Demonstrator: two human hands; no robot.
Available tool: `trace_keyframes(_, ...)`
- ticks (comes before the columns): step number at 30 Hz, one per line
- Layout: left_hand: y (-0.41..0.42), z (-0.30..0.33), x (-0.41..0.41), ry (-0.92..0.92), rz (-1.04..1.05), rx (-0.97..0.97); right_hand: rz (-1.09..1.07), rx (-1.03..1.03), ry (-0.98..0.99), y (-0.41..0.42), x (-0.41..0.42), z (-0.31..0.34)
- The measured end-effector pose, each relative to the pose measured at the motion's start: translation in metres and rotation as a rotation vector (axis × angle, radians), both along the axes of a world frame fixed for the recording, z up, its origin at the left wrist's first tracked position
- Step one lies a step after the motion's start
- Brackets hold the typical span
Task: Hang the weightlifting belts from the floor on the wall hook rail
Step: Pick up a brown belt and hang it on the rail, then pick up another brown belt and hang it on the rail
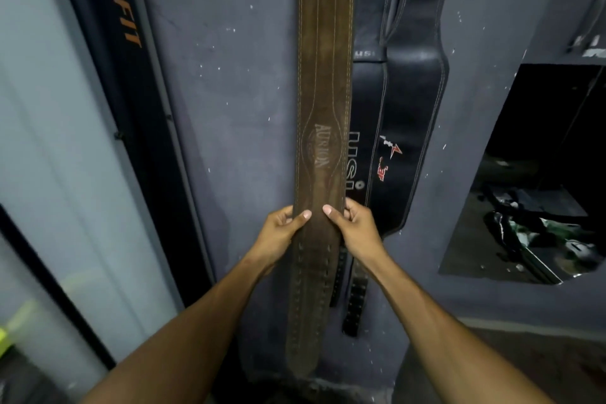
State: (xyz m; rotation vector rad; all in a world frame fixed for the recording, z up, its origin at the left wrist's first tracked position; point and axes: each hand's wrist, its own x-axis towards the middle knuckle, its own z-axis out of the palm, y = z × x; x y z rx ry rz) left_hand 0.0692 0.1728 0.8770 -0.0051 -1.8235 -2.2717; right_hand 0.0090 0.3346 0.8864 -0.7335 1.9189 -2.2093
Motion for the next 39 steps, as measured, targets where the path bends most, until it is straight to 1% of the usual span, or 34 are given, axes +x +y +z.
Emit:
trace_keyframes(2,0.006,-0.011,0.011,-0.025,0.037,-0.014,-0.002,0.021,-0.004,0.005,0.009,-0.011)
trace_keyframes(4,0.009,-0.024,0.021,-0.053,0.029,-0.039,0.014,0.063,-0.013,0.011,0.020,-0.022)
trace_keyframes(9,0.020,-0.047,0.043,-0.063,0.074,-0.069,-0.007,0.079,-0.080,0.023,0.050,-0.044)
trace_keyframes(11,0.023,-0.055,0.049,-0.094,0.084,-0.126,-0.012,0.134,-0.089,0.024,0.058,-0.050)
trace_keyframes(14,0.025,-0.084,0.057,-0.168,0.140,-0.128,-0.032,0.260,-0.147,0.029,0.067,-0.074)
trace_keyframes(16,0.027,-0.115,0.067,-0.242,0.176,-0.086,-0.047,0.325,-0.228,0.033,0.073,-0.102)
trace_keyframes(18,0.027,-0.148,0.079,-0.342,0.217,-0.091,-0.070,0.409,-0.304,0.036,0.077,-0.134)
trace_keyframes(22,0.024,-0.223,0.104,-0.535,0.222,-0.050,-0.091,0.602,-0.399,0.034,0.088,-0.210)
trace_keyframes(25,0.019,-0.267,0.120,-0.670,0.225,-0.028,-0.130,0.662,-0.485,0.028,0.101,-0.264)
trace_keyframes(27,0.013,-0.293,0.127,-0.702,0.241,-0.026,-0.134,0.691,-0.530,0.023,0.106,-0.296)
trace_keyframes(29,0.005,-0.316,0.133,-0.732,0.231,-0.070,-0.125,0.709,-0.593,0.019,0.107,-0.327)
trace_keyframes(31,-0.003,-0.341,0.138,-0.760,0.150,-0.142,-0.116,0.737,-0.649,0.016,0.103,-0.356)
trace_keyframes(33,-0.012,-0.369,0.138,-0.810,0.074,-0.165,-0.112,0.750,-0.704,0.013,0.097,-0.384)
trace_keyframes(35,-0.022,-0.399,0.134,-0.880,0.038,-0.212,-0.104,0.764,-0.735,0.008,0.091,-0.413)
trace_keyframes(39,-0.039,-0.476,0.112,-1.050,0.037,-0.359,-0.085,0.803,-0.768,-0.005,0.074,-0.484)
